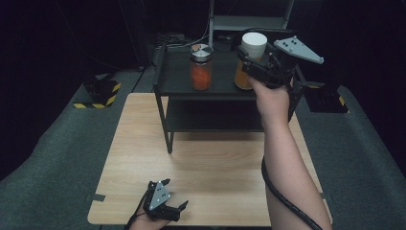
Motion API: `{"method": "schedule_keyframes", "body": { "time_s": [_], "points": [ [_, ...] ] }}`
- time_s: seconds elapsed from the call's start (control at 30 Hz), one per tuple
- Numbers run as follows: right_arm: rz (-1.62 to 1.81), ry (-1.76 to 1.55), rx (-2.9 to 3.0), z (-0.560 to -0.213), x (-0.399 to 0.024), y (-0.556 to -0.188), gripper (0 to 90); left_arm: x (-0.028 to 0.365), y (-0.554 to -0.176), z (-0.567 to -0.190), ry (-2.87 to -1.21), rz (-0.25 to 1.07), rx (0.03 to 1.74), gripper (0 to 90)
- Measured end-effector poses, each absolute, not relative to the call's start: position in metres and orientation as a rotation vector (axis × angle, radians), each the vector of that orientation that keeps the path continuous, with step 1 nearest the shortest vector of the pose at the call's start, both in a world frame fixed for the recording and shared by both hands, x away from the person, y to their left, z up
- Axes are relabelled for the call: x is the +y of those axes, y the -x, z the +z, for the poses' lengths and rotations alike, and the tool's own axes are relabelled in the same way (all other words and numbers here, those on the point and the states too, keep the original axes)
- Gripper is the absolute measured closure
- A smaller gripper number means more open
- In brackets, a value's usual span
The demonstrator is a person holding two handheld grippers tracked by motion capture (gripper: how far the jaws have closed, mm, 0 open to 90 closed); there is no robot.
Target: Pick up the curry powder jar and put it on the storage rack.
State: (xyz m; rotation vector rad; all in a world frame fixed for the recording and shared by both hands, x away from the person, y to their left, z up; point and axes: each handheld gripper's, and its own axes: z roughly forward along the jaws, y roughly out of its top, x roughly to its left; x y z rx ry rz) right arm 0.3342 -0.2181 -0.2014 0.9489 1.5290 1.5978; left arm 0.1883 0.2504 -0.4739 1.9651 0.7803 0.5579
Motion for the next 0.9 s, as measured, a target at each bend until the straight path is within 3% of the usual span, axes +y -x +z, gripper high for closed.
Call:
{"method": "schedule_keyframes", "body": {
  "time_s": [0.1, 0.23, 0.9],
  "points": [
    [1.616, -0.969, 1.521, -0.204, -0.221, -0.332, 7.4, 0.250, -0.188, -0.474, -1.965, 0.560, 0.780, 0.7],
    [1.609, -0.968, 1.534, -0.205, -0.224, -0.330, 0.0, 0.249, -0.188, -0.474, -1.969, 0.564, 0.780, 0.7],
    [1.564, -0.876, 1.581, -0.230, -0.233, -0.300, 0.2, 0.247, -0.186, -0.474, -1.971, 0.574, 0.786, 0.7]
  ]
}}
